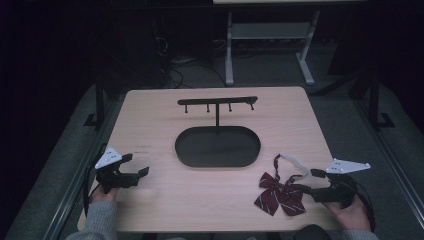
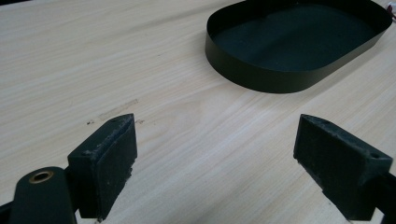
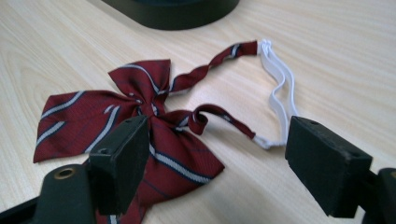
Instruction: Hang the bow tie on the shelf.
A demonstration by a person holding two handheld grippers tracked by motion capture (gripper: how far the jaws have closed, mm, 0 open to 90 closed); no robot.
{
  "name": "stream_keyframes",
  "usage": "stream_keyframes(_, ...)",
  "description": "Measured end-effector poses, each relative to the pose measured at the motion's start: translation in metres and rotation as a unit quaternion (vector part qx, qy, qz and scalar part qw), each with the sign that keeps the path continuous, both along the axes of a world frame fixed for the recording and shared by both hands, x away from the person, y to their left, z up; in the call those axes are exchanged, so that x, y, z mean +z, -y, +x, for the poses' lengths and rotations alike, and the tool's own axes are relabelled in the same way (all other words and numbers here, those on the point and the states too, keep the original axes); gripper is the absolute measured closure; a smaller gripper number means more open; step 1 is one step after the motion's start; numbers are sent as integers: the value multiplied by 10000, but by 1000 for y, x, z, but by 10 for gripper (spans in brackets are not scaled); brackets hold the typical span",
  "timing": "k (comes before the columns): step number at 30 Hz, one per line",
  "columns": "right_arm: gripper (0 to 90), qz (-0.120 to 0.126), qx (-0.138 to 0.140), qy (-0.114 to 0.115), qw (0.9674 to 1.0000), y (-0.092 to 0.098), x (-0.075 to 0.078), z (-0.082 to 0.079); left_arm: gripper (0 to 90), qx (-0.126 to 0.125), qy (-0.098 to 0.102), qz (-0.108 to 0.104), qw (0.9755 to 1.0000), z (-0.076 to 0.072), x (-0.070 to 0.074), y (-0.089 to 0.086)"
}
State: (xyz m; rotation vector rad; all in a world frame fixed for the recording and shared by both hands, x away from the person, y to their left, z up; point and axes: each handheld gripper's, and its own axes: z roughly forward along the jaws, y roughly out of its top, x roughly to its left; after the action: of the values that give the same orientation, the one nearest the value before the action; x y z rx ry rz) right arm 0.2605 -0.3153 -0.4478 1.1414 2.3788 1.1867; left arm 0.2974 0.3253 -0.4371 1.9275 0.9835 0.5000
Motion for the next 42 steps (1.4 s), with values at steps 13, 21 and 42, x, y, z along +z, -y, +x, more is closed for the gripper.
stream_keyframes(13,236,-130,53,100,9999,-14,18,8,130,-3,-39,30,10000,3,-2,0)
stream_keyframes(21,287,-314,224,173,9991,-30,38,23,130,34,0,-44,10000,1,-1,-1)
stream_keyframes(42,446,-968,295,-202,9947,-47,37,82,130,34,12,6,10000,2,1,-4)
